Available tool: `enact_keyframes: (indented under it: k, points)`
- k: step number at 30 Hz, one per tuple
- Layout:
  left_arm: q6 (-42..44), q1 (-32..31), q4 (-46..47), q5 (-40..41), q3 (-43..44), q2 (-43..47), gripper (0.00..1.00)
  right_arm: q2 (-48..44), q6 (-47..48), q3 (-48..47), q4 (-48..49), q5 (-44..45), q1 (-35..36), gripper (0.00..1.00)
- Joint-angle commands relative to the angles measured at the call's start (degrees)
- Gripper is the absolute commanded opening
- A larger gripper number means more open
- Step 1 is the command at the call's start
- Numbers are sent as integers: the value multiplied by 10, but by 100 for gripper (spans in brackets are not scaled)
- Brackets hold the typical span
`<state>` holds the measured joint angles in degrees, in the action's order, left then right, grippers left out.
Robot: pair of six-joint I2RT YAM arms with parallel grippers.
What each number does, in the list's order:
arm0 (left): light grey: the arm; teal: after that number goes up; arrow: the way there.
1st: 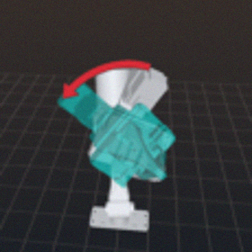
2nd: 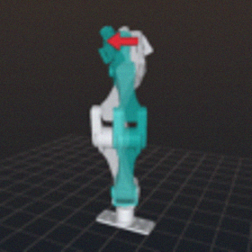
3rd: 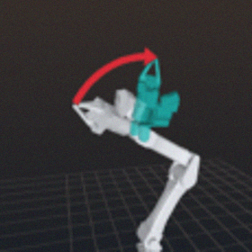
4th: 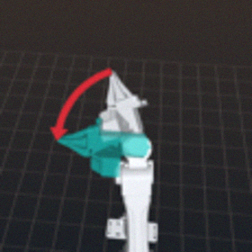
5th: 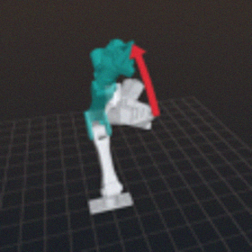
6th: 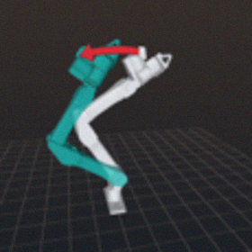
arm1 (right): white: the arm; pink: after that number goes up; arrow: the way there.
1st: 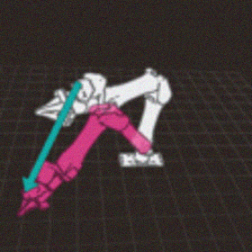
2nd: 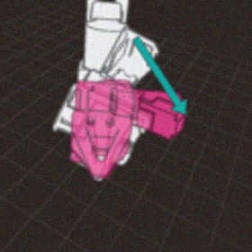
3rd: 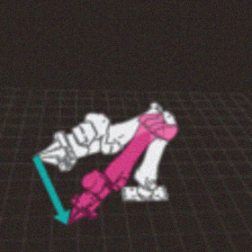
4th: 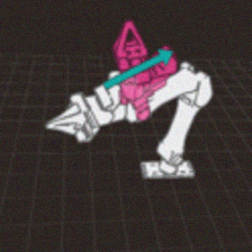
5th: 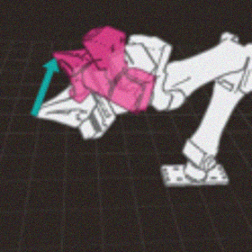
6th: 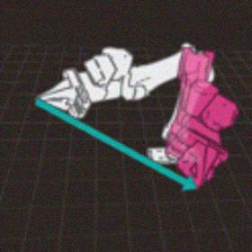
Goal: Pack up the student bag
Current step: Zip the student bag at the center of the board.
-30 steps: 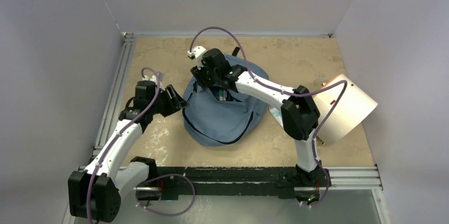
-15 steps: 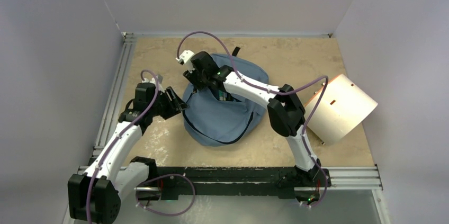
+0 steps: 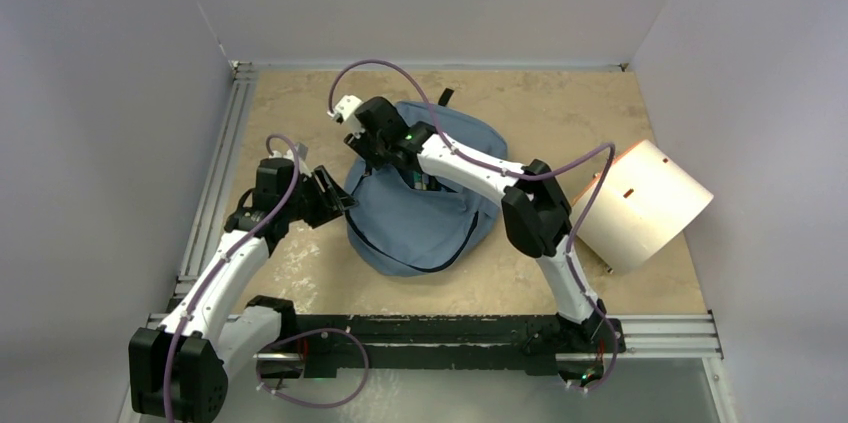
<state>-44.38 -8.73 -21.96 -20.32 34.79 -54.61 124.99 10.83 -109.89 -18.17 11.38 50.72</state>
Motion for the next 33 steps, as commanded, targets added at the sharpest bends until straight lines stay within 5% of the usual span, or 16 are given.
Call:
enact_keyframes:
  k: [1,11,29,33]
  points:
    - [-4,4,17,-9,2,8,50,7,13,-26,-17,10,5,49]
    - [-4,4,19,-10,-1,5,50,24,15,-35,-20,30,8,44]
    - [-6,4,22,-9,-4,6,50,-41,-22,8,68,50,8,0]
    - [-7,4,33,-15,4,-3,50,-59,-56,30,68,37,9,0]
